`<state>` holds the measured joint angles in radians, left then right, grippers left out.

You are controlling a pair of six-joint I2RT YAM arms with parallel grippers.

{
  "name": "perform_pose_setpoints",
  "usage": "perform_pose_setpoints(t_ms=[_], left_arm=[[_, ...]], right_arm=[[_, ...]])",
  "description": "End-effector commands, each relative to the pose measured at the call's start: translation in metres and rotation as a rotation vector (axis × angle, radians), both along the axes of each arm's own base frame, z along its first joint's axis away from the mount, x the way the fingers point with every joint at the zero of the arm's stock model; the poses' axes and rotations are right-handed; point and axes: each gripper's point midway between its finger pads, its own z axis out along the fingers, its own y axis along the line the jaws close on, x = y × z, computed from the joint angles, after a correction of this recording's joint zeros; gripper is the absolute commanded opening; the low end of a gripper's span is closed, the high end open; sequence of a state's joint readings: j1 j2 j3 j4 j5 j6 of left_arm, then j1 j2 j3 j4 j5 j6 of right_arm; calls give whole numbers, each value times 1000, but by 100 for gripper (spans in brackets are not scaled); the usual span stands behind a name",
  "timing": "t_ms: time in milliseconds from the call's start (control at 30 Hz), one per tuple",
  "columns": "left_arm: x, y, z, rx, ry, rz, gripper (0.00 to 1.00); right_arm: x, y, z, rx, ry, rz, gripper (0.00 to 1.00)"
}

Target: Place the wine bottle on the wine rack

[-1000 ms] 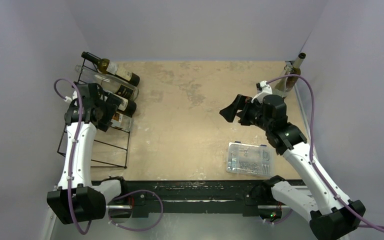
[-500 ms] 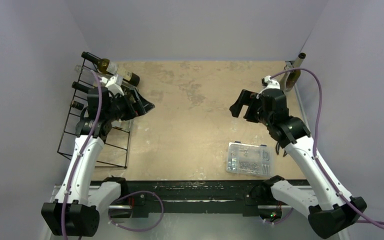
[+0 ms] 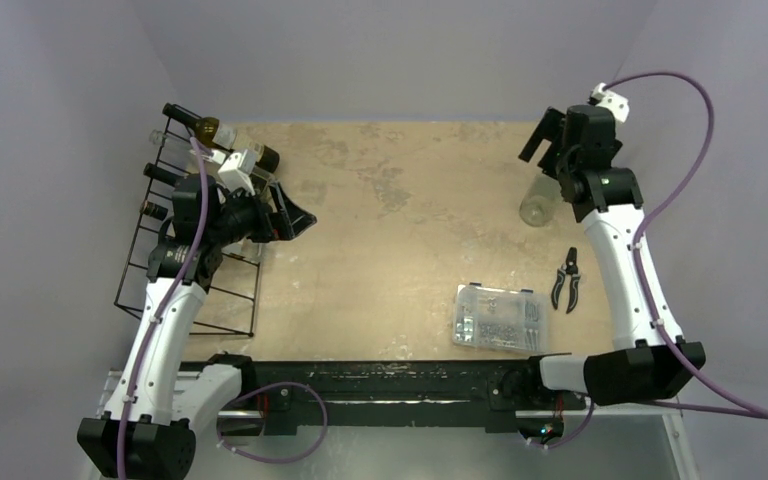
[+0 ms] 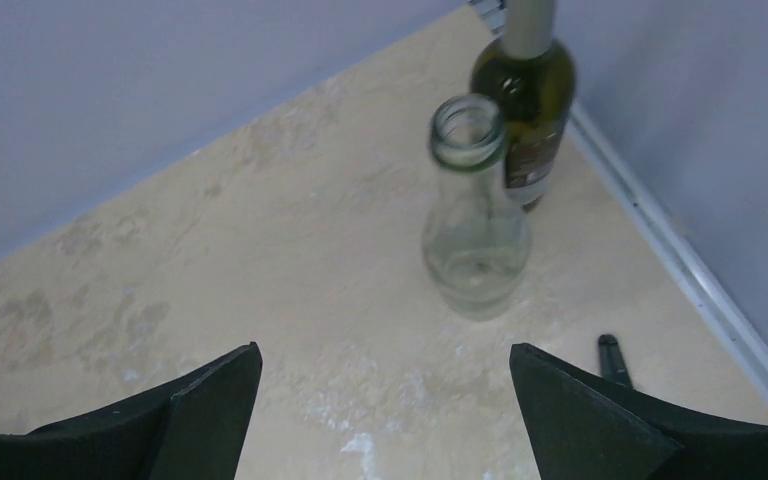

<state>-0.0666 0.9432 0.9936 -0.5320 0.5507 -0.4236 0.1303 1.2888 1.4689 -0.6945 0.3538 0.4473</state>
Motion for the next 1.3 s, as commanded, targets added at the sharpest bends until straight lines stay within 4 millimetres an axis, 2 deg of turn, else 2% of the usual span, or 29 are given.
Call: perform_pose_setpoints(t_ms=[0,100,167,300,533,733,867,1000,1167,1267], left_arm=[[-1,-4,23,3,-85,-41,100],[-2,-7,25,-9,-86,-56,100],[-2,-7,24,-14,-81,-60,100],[-2,-8,23,-18,-75,-58,100],[-1,-9,21,-25,-67,-66,100],[-1,-10,20,-27,-63,-70,100],[-1,-10,19,-29,-60,-74,99],[0,-11,18,-31,-56,-75,99],[0,-12,18,-33,-53,-77,98],[0,-11,16,-31,-49,-74,98]], right_arm=[[10,-50,39,-26,-108,-161,99],[23,-69,37,-34,-108,-196,99],[35,-78,27,-65,-79,-214,98],[58,-84,16,-84,-61,-217,90],[90,-90,-10,-97,19,-215,86],[99,-102,-25,-115,62,-258,85],[100,-102,-36,-106,86,-262,80],[100,-99,-31,-106,60,-239,74],[100,-96,-27,-115,42,-205,61],[101,-95,-32,-118,56,-194,48]])
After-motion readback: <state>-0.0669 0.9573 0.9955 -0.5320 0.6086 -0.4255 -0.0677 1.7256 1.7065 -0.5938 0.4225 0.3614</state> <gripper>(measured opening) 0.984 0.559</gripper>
